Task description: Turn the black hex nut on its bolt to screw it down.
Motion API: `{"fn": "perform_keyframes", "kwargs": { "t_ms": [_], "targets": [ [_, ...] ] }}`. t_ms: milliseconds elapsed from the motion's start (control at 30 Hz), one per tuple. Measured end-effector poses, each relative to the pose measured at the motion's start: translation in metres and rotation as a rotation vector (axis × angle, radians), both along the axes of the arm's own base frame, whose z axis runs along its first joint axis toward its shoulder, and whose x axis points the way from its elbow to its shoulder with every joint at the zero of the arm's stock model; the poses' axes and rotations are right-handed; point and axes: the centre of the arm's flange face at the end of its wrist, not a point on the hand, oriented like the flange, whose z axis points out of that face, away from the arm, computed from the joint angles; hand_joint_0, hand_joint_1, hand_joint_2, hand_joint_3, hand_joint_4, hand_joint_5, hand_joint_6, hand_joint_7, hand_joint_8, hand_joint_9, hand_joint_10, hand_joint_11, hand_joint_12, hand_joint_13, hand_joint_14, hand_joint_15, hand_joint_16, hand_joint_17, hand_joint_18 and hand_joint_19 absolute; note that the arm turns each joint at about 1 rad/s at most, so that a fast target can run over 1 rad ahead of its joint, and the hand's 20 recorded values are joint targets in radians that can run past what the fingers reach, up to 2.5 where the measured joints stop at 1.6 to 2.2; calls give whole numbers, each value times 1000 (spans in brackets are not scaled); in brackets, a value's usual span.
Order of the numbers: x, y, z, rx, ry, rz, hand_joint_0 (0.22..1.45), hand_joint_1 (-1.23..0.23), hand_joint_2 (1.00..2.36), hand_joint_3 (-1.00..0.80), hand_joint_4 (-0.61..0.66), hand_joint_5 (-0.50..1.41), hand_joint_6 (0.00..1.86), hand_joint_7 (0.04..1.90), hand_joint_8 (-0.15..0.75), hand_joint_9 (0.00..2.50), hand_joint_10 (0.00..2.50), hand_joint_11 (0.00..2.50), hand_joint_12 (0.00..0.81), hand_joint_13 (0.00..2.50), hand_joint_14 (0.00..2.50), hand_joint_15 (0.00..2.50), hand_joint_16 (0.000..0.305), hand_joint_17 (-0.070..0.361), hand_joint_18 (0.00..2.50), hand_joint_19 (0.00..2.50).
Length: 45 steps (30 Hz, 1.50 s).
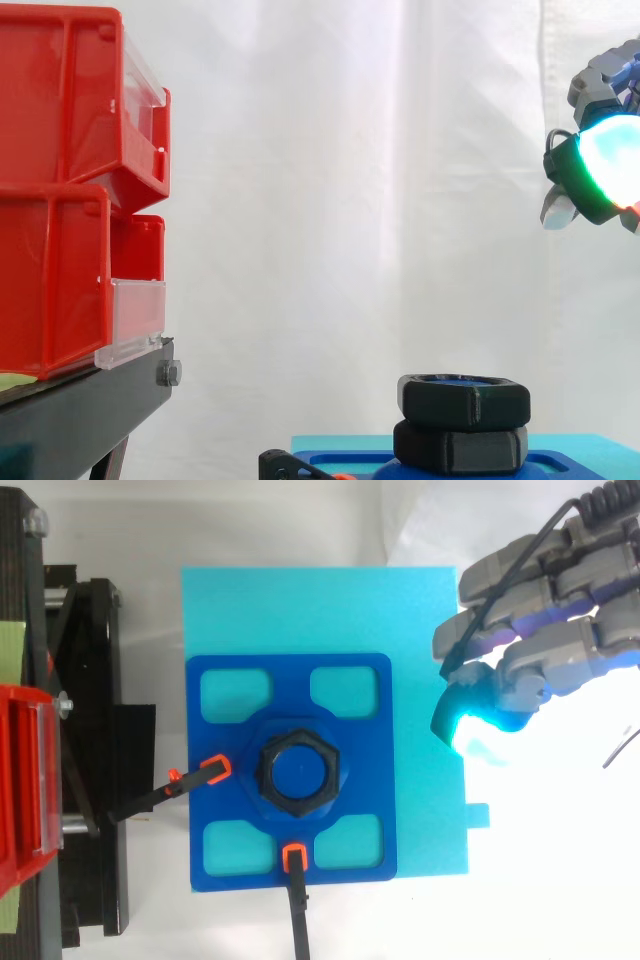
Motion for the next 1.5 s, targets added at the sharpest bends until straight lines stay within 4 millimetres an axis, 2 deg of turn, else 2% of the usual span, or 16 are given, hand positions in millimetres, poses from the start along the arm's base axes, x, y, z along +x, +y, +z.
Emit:
{"fn": "perform_keyframes", "kwargs": {
  "t_ms": [467, 1500],
  "targets": [
    [0, 0, 0, 0, -1, 0, 517, -406, 1000, -500, 295, -120, 503, 969, 275, 817, 6, 205, 354, 496, 0, 7, 53, 119, 438, 141],
    [0, 0, 0, -1, 0, 0, 519, -399, 1000, -500, 287, -125, 503, 958, 274, 804, 6, 198, 352, 504, 1, 15, 53, 118, 446, 142]
  ]
}}
